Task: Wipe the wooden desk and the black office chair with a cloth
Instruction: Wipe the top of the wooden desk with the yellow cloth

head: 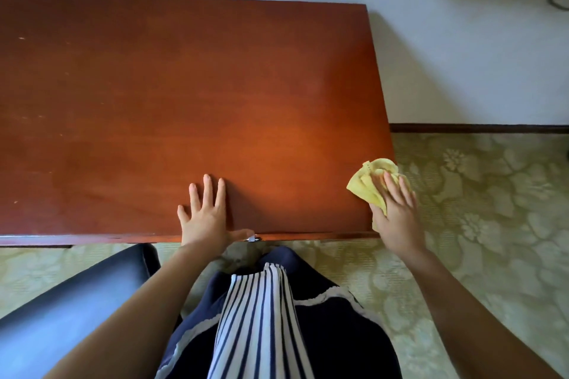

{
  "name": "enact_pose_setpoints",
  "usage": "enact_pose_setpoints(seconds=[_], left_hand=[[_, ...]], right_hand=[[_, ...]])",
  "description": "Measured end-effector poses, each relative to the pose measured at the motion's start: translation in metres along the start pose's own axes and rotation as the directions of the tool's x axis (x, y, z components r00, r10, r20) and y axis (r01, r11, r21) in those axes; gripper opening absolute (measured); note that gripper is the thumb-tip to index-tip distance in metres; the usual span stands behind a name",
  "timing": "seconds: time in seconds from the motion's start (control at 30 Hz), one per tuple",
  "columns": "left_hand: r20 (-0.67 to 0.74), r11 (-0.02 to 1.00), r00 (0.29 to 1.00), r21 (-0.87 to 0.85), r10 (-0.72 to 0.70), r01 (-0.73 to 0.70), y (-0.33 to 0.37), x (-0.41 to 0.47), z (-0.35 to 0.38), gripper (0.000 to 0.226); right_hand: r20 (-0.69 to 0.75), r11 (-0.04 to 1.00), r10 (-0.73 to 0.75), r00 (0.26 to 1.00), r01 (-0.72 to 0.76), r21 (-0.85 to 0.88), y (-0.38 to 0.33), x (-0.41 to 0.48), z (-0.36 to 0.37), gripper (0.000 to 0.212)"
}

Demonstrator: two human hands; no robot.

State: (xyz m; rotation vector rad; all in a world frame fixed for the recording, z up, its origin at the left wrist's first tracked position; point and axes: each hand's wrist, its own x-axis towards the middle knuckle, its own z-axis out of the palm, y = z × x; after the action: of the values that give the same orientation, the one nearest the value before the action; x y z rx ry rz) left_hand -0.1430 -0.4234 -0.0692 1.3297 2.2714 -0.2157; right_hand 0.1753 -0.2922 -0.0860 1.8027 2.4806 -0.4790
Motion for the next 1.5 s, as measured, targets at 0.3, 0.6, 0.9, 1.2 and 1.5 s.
enact_pose_setpoints(seconds=[0.3, 0.6, 0.9, 1.2, 1.5], left_hand=[[-0.003, 0.991, 0.998, -0.113, 0.065, -0.065, -0.018, -0.012, 0.004, 0.109], [-0.083, 0.968, 0.969, -0.12, -0.233, 0.222, -0.039, -0.033, 0.005, 0.097], [-0.173, 0.934, 0.948, -0.289, -0.268, 0.211, -0.062, -0.023, 0.0, 0.104], [-0.16, 0.922, 0.943, -0.31, -0.291, 0.232, -0.135, 0.031, -0.034, 0.085], [-0.115, 0.957, 0.967, -0.21, -0.226, 0.199, -0.195, 0.082, -0.075, 0.101]], right_hand=[[0.104, 0.982, -0.026, 0.994, 0.045, -0.184, -0.064, 0.1, -0.012, 0.057], [0.199, 0.932, -0.276, 0.94, 0.312, -0.184, -0.201, 0.151, 0.014, 0.06], [0.291, 0.711, -0.62, 0.728, 0.679, -0.185, -0.287, 0.074, 0.051, 0.063], [0.373, 0.357, -0.831, 0.412, 0.91, -0.211, -0.325, 0.1, 0.059, 0.06], [0.481, 0.181, -0.843, 0.243, 0.968, -0.173, -0.406, 0.19, 0.042, 0.058]])
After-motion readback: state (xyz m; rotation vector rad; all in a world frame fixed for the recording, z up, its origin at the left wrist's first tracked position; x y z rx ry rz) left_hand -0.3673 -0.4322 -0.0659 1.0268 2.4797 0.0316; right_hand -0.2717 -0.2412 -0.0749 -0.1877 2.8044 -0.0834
